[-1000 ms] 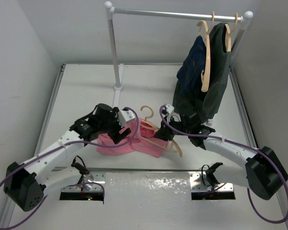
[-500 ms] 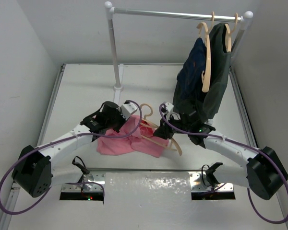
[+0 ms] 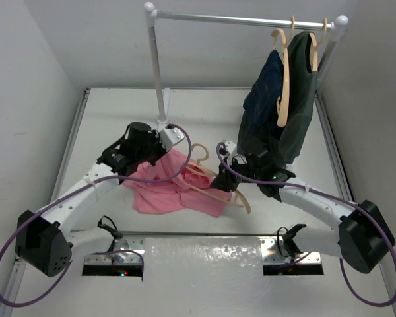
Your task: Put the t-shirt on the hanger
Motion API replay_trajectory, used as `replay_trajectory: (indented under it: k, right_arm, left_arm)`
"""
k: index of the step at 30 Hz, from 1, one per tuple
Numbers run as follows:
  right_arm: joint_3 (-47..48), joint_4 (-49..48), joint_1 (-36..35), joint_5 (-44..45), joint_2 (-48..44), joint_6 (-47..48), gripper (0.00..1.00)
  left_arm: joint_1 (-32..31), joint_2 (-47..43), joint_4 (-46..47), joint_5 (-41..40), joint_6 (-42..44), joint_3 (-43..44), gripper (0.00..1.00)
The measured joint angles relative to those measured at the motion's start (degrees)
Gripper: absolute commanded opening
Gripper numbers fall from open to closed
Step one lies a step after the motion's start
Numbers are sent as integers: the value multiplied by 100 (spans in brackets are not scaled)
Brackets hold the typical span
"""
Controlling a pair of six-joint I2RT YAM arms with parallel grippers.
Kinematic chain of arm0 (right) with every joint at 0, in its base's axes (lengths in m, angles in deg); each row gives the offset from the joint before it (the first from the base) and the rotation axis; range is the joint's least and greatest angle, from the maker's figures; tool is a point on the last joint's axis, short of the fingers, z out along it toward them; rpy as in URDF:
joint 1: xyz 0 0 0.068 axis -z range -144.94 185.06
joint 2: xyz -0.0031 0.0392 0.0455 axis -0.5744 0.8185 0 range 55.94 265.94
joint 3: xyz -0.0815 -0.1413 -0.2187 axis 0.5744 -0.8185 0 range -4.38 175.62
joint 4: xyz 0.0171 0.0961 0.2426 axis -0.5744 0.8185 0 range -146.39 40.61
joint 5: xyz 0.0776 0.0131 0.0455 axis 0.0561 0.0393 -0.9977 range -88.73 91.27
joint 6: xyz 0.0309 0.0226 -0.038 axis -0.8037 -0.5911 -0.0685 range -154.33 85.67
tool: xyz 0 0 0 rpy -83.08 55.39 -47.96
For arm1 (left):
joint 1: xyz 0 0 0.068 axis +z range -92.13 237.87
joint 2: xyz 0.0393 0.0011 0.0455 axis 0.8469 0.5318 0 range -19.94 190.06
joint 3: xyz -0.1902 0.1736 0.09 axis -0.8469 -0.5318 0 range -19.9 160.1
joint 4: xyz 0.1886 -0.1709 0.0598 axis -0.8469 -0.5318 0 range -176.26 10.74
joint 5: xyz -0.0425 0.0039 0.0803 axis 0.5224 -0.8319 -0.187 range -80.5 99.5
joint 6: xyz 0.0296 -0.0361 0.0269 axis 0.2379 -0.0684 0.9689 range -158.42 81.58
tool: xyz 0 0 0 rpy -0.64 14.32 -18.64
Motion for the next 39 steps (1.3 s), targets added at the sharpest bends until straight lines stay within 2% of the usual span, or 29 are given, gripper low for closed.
replay_trajectory:
  k: [7,8,10,11,13,14,18,24,29,34,37,38,39]
  right_arm:
    - [391,262,-96,-105,9,184,0]
    - [422,260,-109,-111,9,195,0]
    - [433,339,-122,-129,9,221,0]
    - [433,378,-127,-131,9,223,0]
    - [433,442,-153,-162,9,234,0]
    - [433,470,-166,-166,9,240,0]
    - [433,424,-175,-146,7,243,0]
    - [433,422,-175,-136,-4,251,0]
    - [433,439,-175,-136,-55,297,0]
    - [437,533,-175,-138,-87,376,0]
    - [439,570,-173,-138,-140,378,0]
    - [437,573,-173,-138,-166,378,0]
    - [439,573,-173,-138,-201,378,0]
  left_arm:
    - [-15,-68,-378,743,907,249,1]
    - [-20,-48,-442,796,973,256,18]
    - [-20,42,-678,907,1204,382,30]
    - [-13,87,-804,966,1296,479,45]
    - [-7,114,-1071,1108,1499,662,59]
    - [28,111,-1217,1211,1598,765,75]
    - [125,109,-1827,1611,1770,1217,79]
    - [142,136,-2302,2358,1875,1851,79]
    - [144,232,-2262,2726,1895,1464,79]
    - [269,693,-2085,2894,1856,1215,78]
    - [369,855,-1856,3084,1766,1163,70]
    - [389,881,-1814,3180,1751,1141,64]
    - [398,907,-1786,3261,1731,1115,49]
